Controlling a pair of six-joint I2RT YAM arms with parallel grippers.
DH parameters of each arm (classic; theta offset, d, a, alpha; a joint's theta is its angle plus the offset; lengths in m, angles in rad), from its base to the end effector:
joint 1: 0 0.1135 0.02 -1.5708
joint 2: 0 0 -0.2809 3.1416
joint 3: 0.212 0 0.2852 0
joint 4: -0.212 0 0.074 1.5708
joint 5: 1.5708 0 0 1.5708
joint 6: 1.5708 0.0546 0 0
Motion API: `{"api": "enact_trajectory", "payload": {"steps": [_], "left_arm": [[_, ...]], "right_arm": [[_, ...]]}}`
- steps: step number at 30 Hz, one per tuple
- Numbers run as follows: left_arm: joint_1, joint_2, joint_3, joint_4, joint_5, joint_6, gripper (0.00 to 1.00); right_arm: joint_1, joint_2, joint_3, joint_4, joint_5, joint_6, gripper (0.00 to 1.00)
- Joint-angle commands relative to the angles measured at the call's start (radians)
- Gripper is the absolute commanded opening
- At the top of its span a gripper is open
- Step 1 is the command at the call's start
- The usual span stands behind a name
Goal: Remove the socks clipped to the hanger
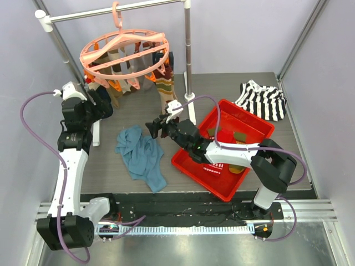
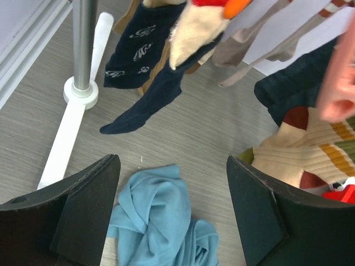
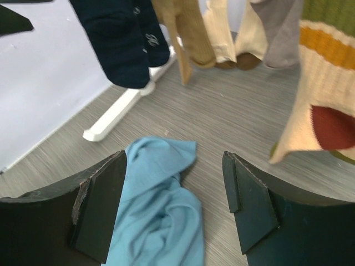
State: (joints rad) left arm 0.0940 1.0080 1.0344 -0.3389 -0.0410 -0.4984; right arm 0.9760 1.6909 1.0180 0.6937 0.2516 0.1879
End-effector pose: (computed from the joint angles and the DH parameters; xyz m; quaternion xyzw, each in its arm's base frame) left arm 0.2682 0.0275 0.3789 -0.2475 0.7696 -0.1019 0.5797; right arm 0.2555 0.3535 0.2682 -0.1837 0.6754 0.3162 0.6404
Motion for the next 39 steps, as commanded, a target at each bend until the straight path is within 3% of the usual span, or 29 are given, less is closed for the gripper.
{"api": "enact_trajectory", "payload": {"steps": [1, 5, 11, 14, 16, 17, 23, 39], "left_arm": [[0.036, 0.023, -0.008, 0.176, 0.026, 0.017, 0.82], [0.07, 0.099, 0.038, 0.169, 0.016, 0.047, 0.8], [0.078, 0.188, 0.055, 0.241, 0.122, 0.075, 0.78], [0.078, 0.233, 0.055, 0.264, 0.186, 0.067, 0.72], [0.078, 0.253, 0.058, 0.274, 0.202, 0.06, 0.6], [0.078, 0.256, 0.058, 0.275, 0.21, 0.057, 0.44], [0.076, 0.231, 0.07, 0.252, 0.26, 0.017, 0.01], [0.012, 0.029, -0.014, 0.114, 0.392, -0.1, 0.0]], "right_arm": [[-0.017, -0.079, -0.016, 0.026, 0.023, -0.019, 0.78], [-0.025, -0.1, -0.019, 0.013, -0.006, -0.045, 0.78], [-0.03, -0.115, -0.016, 0.001, -0.009, -0.088, 0.78], [-0.031, -0.115, -0.009, -0.002, -0.015, -0.103, 0.77], [-0.033, -0.108, -0.004, -0.002, -0.02, -0.107, 0.76], [-0.031, -0.103, 0.001, -0.003, -0.023, -0.107, 0.74], [-0.031, -0.083, 0.002, 0.001, -0.017, -0.093, 0.73], [0.015, -0.102, 0.077, -0.023, -0.06, -0.091, 0.77]]}}
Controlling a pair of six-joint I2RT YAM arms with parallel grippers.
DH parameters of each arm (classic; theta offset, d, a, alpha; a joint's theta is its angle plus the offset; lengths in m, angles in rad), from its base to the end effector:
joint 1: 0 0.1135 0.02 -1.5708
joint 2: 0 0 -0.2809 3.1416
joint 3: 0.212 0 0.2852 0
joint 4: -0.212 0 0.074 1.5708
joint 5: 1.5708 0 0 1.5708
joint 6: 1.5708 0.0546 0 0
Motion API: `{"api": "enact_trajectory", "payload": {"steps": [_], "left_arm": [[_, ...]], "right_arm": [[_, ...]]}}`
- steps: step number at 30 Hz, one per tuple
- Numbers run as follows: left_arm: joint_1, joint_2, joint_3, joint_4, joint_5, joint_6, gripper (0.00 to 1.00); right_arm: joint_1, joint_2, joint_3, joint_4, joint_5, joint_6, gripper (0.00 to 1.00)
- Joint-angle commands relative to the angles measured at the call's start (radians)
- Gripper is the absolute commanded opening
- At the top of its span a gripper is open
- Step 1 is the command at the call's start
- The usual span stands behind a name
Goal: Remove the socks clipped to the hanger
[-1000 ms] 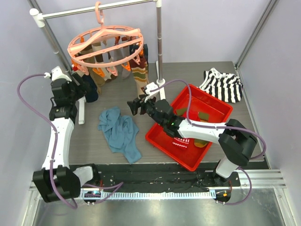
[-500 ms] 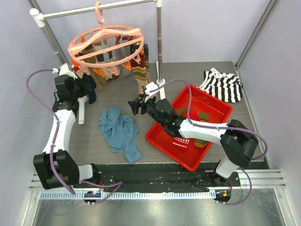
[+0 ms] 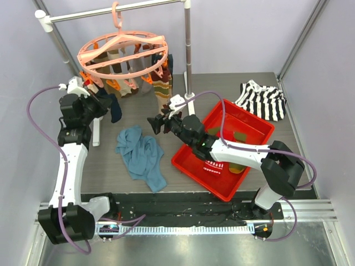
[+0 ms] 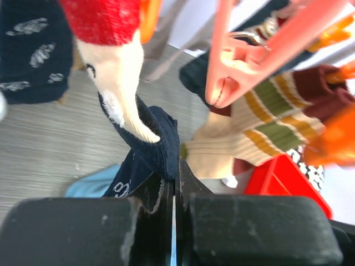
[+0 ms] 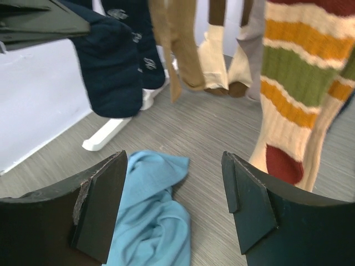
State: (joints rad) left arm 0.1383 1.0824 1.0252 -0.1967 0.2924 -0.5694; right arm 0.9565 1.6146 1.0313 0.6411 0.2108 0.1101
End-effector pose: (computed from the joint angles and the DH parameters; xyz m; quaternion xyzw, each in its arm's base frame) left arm 0.2916 0.0247 0.3738 -0.1875 0.7649 -0.2420 0.5667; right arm 0.2544 0.3409 0.2980 -0.2106 0.6538 0.3055 0.6595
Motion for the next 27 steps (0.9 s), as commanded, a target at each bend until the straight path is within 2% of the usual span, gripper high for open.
{"api": "enact_trajectory", "payload": {"steps": [1, 20, 27], "left_arm": [[-0.042, -0.053, -0.004, -0.036, 0.059, -0.029, 0.0], [-0.258, -0.105, 0.022, -0.079, 0.093, -0.075, 0.0], [-0.296, -0.102, 0.044, -0.087, 0.096, -0.109, 0.0]], "right_arm": [[0.044, -0.024, 0.068, 0.029, -0.017, -0.024, 0.78], [0.11, 0.074, 0.138, 0.101, 0.056, -0.102, 0.82], [0.123, 0.142, 0.177, 0.131, 0.173, -0.136, 0.82]]}}
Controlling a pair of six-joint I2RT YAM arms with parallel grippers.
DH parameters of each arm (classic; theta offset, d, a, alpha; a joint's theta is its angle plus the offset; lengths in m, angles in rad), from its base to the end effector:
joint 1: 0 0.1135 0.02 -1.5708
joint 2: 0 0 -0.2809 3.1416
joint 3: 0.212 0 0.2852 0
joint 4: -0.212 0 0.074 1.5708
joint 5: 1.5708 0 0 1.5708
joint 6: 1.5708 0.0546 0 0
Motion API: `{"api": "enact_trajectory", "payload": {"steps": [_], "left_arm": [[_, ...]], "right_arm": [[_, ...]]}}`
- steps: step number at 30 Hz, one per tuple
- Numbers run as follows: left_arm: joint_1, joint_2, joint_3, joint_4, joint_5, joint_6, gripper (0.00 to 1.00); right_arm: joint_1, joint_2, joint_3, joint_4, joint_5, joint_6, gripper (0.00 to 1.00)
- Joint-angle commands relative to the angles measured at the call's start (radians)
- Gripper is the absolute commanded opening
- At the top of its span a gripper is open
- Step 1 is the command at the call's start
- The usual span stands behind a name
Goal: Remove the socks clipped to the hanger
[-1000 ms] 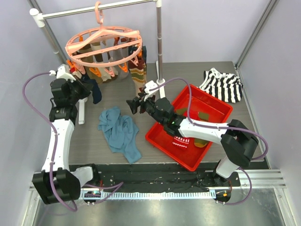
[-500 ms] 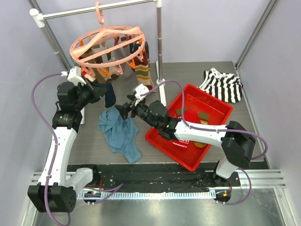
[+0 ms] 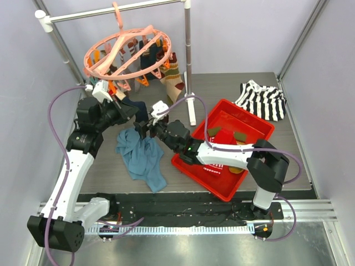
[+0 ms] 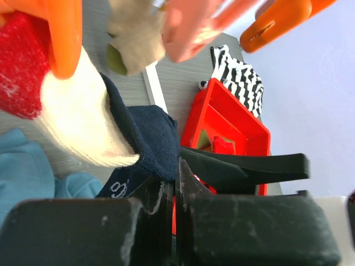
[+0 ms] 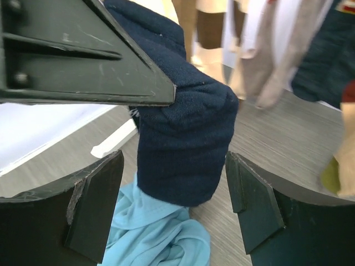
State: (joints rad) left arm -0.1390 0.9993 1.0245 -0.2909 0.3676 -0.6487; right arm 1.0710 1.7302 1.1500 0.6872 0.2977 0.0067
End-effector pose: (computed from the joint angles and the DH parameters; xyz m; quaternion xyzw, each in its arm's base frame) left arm 0.2606 -0.0563 0.3840 -0.0895 0.7839 -0.3632 0.4956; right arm 0.2327 0.3927 0.3017 -0.2403 0.6255 0.2924 0.6823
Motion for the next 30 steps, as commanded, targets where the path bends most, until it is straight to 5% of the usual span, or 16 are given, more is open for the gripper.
{"api": "enact_trajectory", "payload": {"steps": [1, 5, 8, 9, 11, 12, 16, 21, 30], "left_arm": [[-0.022, -0.018, 0.048, 0.007, 0.021, -0.031, 0.0], [-0.039, -0.008, 0.066, 0.009, 0.02, -0.04, 0.0], [-0.043, -0.008, 0.077, 0.007, 0.027, -0.046, 0.0], [-0.043, -0.007, 0.08, 0.009, 0.03, -0.051, 0.0], [-0.043, -0.01, 0.094, 0.006, 0.031, -0.052, 0.06], [-0.043, -0.01, 0.1, -0.001, 0.027, -0.052, 0.17], [-0.042, -0.008, 0.182, -0.088, -0.033, -0.02, 0.5], [-0.043, 0.009, 0.298, -0.25, -0.094, 0.04, 0.71], [-0.043, 0.071, 0.492, -0.393, -0.17, 0.13, 0.76]], "right_arm": [[0.01, 0.031, 0.069, 0.084, 0.086, -0.031, 0.82], [0.017, 0.058, 0.091, 0.098, 0.131, -0.036, 0.84], [0.02, 0.078, 0.111, 0.103, 0.211, -0.04, 0.71], [0.018, 0.081, 0.114, 0.106, 0.227, -0.045, 0.51], [0.02, 0.081, 0.113, 0.12, 0.254, -0.056, 0.28], [0.018, 0.08, 0.103, 0.12, 0.256, -0.059, 0.01], [0.018, 0.049, 0.06, 0.138, 0.261, -0.044, 0.01], [0.018, -0.003, 0.011, 0.127, 0.222, -0.027, 0.01], [0.032, -0.109, -0.078, 0.109, 0.095, 0.015, 0.01]]}}
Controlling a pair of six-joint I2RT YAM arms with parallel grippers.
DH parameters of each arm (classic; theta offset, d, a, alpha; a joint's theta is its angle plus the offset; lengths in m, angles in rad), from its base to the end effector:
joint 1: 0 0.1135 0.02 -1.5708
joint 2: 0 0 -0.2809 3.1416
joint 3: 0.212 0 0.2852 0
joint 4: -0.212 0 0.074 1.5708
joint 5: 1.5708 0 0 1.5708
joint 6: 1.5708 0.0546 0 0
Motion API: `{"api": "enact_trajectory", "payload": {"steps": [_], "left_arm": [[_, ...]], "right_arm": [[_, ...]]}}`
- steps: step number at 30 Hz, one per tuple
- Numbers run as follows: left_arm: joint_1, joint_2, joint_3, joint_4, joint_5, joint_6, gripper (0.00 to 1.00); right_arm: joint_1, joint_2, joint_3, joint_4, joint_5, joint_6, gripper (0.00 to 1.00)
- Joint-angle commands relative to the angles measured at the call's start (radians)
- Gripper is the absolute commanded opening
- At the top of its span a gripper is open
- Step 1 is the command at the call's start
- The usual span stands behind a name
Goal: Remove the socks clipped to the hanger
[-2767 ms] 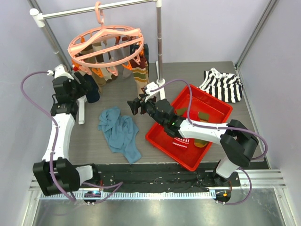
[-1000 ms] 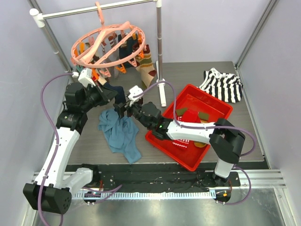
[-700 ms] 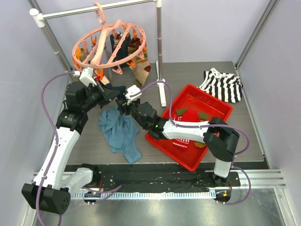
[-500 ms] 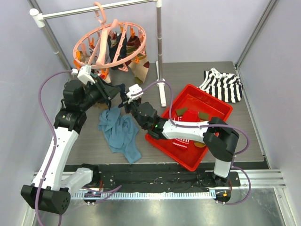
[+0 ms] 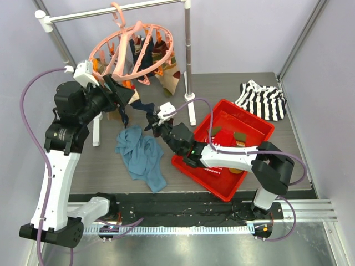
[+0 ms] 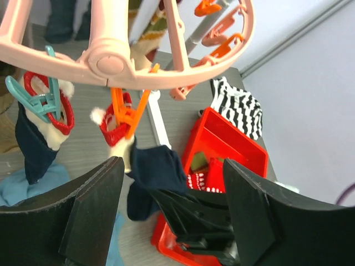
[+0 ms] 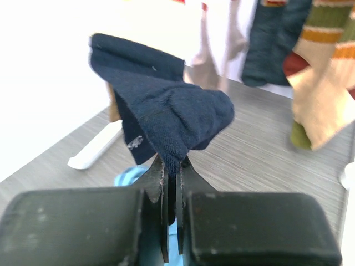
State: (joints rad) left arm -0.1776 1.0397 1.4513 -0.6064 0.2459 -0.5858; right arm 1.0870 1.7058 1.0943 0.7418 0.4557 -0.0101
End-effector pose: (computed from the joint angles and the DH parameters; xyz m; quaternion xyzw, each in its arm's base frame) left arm 0.2278 -0.0544 0.4977 -0.0791 0.7666 -0.3227 0.5496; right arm 0.2271 0.3806 0.2969 -0.1902 0.6368 0.2476 0.7050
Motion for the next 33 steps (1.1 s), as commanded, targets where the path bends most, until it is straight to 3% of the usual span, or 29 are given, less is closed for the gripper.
{"api": "enact_trajectory", "payload": {"steps": [1, 11, 20, 33], "left_arm": [[-0.005, 0.036, 0.073, -0.078, -0.054, 0.075, 0.76], [-0.005, 0.111, 0.149, -0.089, -0.129, 0.142, 0.73], [-0.005, 0.108, 0.123, -0.072, -0.212, 0.121, 0.7], [-0.003, 0.135, 0.103, 0.013, -0.16, 0.075, 0.64]], "right_arm": [[0.016, -0.09, -0.025, 0.054, -0.086, 0.035, 0.01], [0.022, -0.14, -0.088, 0.05, -0.106, 0.108, 0.01], [0.022, -0.146, -0.097, 0.051, -0.106, 0.121, 0.01], [0.021, -0.152, -0.096, 0.054, -0.117, 0.145, 0.01]]}}
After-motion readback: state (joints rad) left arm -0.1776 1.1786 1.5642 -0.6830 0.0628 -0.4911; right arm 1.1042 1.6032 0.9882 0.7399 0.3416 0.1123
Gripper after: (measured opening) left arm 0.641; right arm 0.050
